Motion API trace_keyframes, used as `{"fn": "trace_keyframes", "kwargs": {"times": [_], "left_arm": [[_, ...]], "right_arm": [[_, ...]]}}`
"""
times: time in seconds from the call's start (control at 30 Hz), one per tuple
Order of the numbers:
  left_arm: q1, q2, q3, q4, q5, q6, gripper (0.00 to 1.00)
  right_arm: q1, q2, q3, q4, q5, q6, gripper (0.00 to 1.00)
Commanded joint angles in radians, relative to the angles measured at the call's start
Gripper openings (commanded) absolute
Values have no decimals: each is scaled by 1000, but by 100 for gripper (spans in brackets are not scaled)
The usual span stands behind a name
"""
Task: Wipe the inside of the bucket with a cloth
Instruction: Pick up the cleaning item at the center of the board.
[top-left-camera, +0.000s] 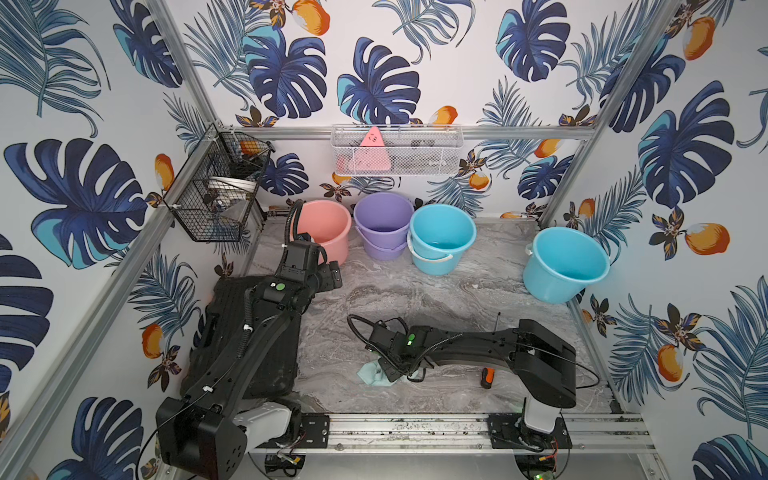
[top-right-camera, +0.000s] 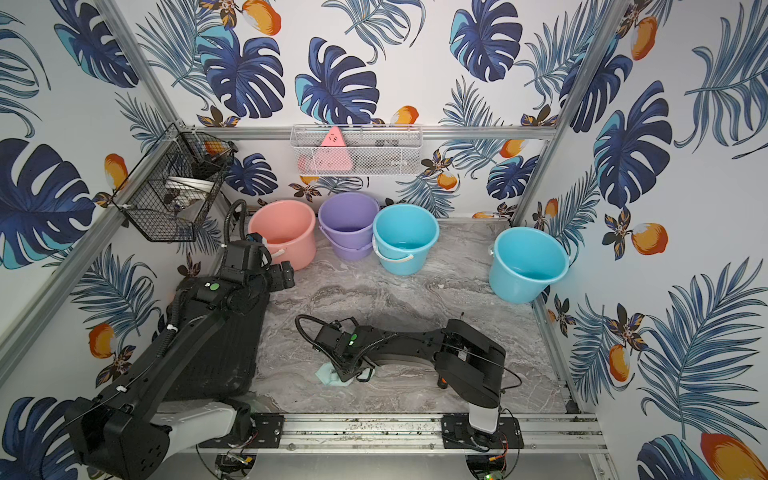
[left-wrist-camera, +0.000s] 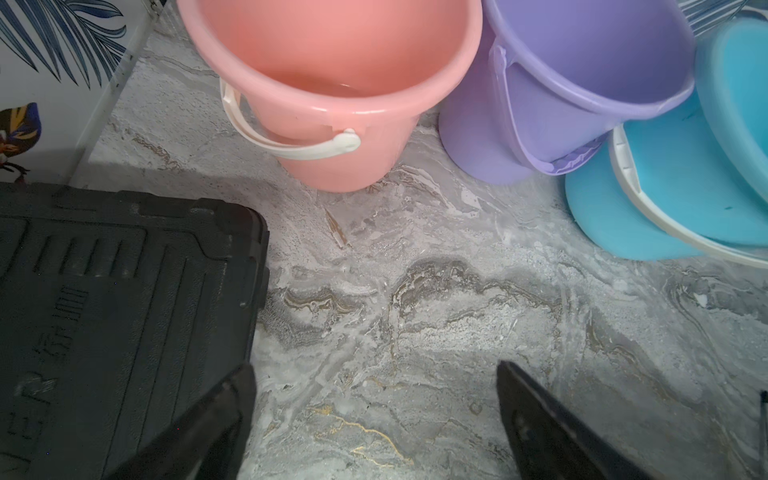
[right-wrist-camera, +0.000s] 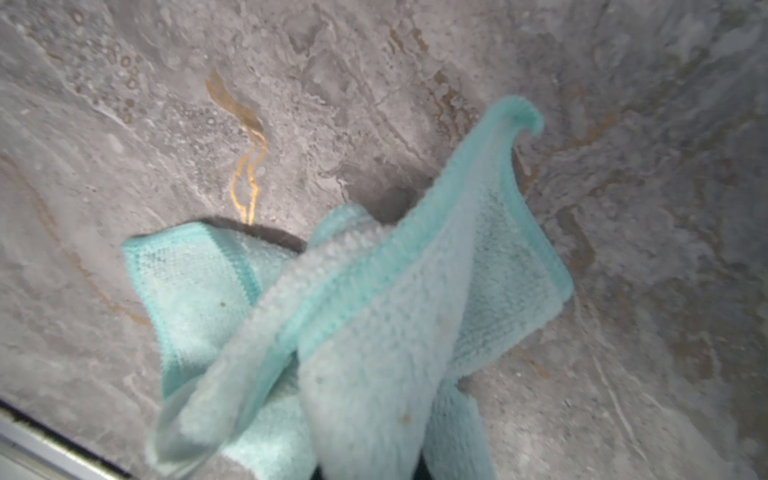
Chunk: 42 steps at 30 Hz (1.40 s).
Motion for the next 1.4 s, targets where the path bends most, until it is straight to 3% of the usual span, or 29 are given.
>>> {"fn": "trace_keyframes", "kwargs": {"times": [0.0, 0.27, 0.57, 0.97, 1.37], "left_arm": [[2, 41, 79, -59, -64, -96, 88], [7, 251, 370, -309, -94, -357, 79], [74, 356, 462, -357, -89, -599, 65], [185, 482, 548, -271, 1, -648, 54], [208, 623, 680, -317, -32, -668, 57]], "right_arm": [[-13, -63, -31, 7, 33, 41, 0], [-61, -206, -91, -32, 67, 42, 0], [-94, -293, -119, -60, 99, 40, 1], [-97, -333, -157, -68, 104, 58, 2], [-100, -337, -162, -80, 117, 60, 2]]}}
